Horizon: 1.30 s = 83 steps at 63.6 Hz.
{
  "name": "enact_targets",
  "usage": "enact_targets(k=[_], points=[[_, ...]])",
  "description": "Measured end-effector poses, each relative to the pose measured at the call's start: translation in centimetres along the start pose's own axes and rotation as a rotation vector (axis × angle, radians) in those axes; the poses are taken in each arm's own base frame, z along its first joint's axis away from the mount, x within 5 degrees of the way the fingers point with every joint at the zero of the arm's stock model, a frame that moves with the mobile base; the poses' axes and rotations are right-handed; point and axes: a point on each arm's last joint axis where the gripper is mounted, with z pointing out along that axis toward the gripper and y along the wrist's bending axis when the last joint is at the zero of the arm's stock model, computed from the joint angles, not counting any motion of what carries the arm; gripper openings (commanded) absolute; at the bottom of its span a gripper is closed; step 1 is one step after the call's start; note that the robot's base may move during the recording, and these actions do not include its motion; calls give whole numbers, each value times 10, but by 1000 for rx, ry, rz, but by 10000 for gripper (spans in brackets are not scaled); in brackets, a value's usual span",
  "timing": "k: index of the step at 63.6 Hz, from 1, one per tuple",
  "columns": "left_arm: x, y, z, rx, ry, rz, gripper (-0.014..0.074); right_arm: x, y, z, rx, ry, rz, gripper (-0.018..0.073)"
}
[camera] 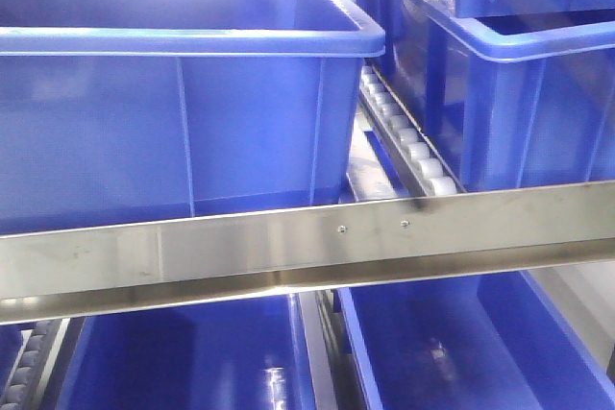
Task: Grab silver tray and place in blue box
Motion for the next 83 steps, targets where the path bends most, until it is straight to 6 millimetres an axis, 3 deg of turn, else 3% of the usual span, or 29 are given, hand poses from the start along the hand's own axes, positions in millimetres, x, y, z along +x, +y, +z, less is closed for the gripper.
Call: enact_targets(k=[12,27,31,42,48,53,58,66,69,79,83], points=[[-6,2,46,-27,65,29,-41,5,-4,27,28,20,-26,58],[-8,-3,86,-39,98,46,234,12,-9,44,73,52,-77,83],[-9,-4,88,-35,87,46,290,12,-10,45,74,56,-76,161],[-11,-5,88,-25,71,74,377,11,-9,45,74,53,-77,503],[-13,-5,85,-26,71,86,382,9,-9,40,73,50,-77,537],[-14,-5,78,-15,76,99,374,6,-7,31,71,41,-76,469],[-14,-4,61,11,59,116,335,2,-6,16,68,30,-78,341],[-12,0,14,68,-16,129,201,-5,-3,-18,61,-1,-79,113],[-8,5,-12,93,-69,132,130,-8,-1,-36,57,-19,-78,39],[25,21,-71,133,-182,130,-112,-6,2,-79,42,-64,-86,57],[42,28,-85,139,-214,129,-92,1,3,-93,35,-75,-92,57]])
